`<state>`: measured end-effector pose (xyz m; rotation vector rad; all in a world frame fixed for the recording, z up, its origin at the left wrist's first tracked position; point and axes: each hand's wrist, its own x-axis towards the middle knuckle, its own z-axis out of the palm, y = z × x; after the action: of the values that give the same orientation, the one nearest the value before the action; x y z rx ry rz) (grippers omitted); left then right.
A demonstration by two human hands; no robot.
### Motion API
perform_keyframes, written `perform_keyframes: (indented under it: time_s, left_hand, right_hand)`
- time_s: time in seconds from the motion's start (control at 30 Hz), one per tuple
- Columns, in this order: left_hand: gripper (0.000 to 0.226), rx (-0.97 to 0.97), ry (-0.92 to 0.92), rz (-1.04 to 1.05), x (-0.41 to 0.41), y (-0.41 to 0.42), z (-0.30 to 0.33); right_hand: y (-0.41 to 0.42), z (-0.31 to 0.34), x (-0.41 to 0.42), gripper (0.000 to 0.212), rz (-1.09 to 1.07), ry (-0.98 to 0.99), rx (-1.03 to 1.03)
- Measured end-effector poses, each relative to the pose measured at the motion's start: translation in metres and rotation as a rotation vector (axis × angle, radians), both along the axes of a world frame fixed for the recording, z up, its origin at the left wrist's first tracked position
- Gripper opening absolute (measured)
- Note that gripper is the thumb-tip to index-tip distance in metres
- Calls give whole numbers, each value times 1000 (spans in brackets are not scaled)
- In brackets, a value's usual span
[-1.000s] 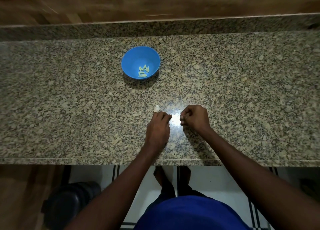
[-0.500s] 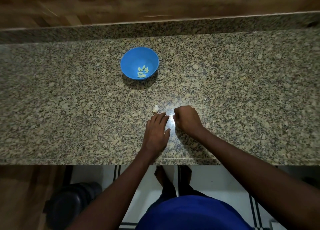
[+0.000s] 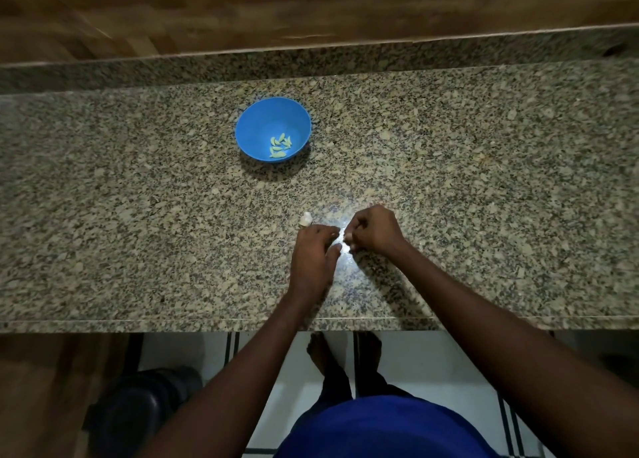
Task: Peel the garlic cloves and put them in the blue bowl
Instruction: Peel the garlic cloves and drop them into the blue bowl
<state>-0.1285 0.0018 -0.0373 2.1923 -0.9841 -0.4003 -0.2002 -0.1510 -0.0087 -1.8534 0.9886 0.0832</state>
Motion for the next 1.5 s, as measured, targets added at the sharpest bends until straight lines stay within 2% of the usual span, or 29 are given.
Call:
perform_keyframes:
  time_s: [0.07, 0.13, 0.23, 0.37, 0.47, 0.7, 0.8, 0.9, 1.03, 1.17, 1.23, 1.37, 1.5]
  left_hand:
    - [19, -69, 334, 141, 2, -10, 12]
    - [11, -91, 554, 206, 5, -15, 18]
    - [8, -100, 770, 254, 10, -15, 20]
    - [21, -118, 975, 249, 11, -15, 27]
    - [23, -129, 989, 205, 14, -15, 33]
    - [14, -142, 716, 88, 21, -16, 39]
    - [11, -142, 670, 40, 21, -15, 44]
    - [11, -112, 681, 67, 24, -15, 47]
    - [8, -120, 714, 122, 26, -14, 45]
    - [10, -148, 800, 112, 26, -15, 49]
    - [9, -148, 828, 122, 27, -15, 52]
    - [5, -151, 940, 233, 28, -18, 56]
    - [5, -139, 1130, 343, 29, -19, 55]
  right_hand:
    - [7, 0, -11, 8, -122, -79, 211]
    - [12, -3, -20, 7, -189, -143, 273]
    - [16, -2, -27, 6, -205, -191, 241]
    - [13, 7, -30, 18, -25, -135, 129]
    - [7, 10, -28, 23, 61, -118, 160]
    - [2, 23, -27, 29, 95, -128, 336]
    - [2, 29, -26, 33, 165, -101, 312]
    - [0, 28, -26, 34, 170, -106, 255]
    - [1, 28, -26, 32, 185, -131, 304]
    - [3, 33, -25, 34, 234, -112, 239]
    - [4, 36, -24, 32, 259, -111, 139]
    - [18, 35, -22, 29, 326, -128, -420]
    - [29, 23, -28, 22, 371, -175, -635]
